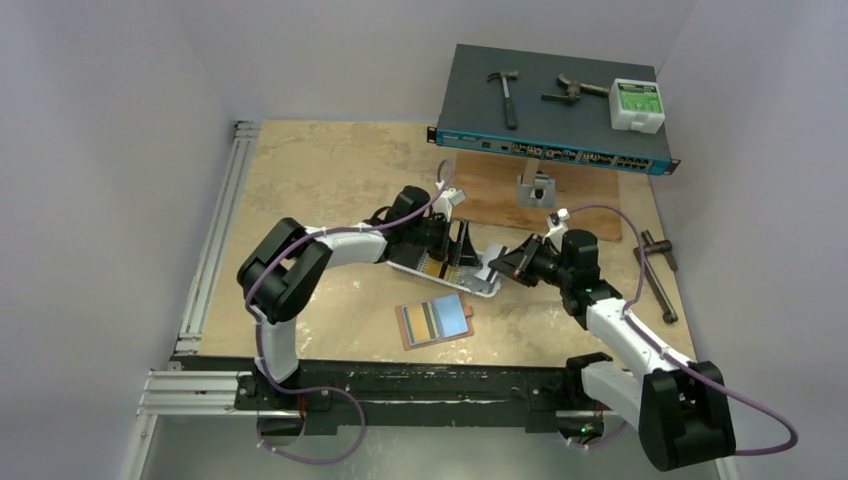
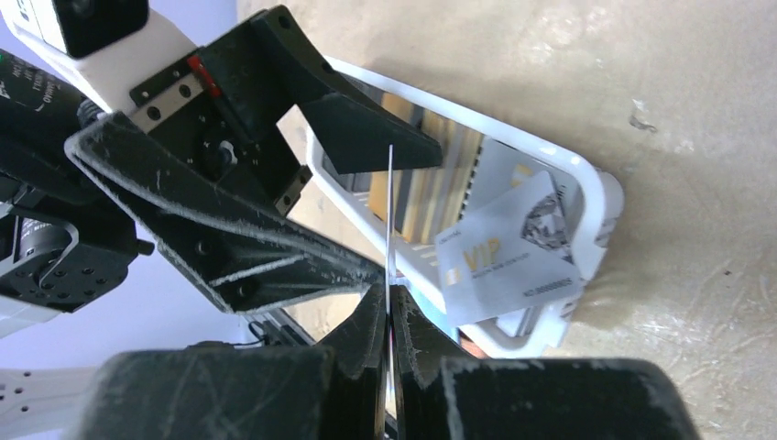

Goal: Put the credit cards into the card holder
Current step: Place the credit card in the storage box, then insert the credit card into the card holder.

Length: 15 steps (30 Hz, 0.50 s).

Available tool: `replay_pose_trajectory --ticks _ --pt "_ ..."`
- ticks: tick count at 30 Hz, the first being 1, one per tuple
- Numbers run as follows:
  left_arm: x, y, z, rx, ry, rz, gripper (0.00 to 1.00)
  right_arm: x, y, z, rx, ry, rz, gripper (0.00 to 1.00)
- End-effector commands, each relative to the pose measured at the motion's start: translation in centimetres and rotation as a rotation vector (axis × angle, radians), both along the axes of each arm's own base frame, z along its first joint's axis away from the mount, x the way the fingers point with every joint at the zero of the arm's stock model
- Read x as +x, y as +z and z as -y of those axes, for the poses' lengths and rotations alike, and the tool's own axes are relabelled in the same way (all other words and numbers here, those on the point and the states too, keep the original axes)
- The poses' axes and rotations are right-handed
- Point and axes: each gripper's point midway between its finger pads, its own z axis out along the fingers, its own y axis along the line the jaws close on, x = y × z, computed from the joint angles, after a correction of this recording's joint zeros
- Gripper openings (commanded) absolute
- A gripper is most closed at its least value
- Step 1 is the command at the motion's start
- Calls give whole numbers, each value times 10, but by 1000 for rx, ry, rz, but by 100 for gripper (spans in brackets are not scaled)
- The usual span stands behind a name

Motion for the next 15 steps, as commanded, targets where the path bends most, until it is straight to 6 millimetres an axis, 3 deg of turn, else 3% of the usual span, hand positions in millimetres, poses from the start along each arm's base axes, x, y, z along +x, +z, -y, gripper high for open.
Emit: replay_pose_trajectory --ticks 1,10,15 --pt "-11 40 -12 22 -85 109 93 12 48 -3 1 33 145 0" --pt "-64 90 -62 83 -259 239 100 7 71 -8 -13 100 178 0" --pt "-70 122 -98 129 -273 356 100 -1 72 -12 -36 175 166 0"
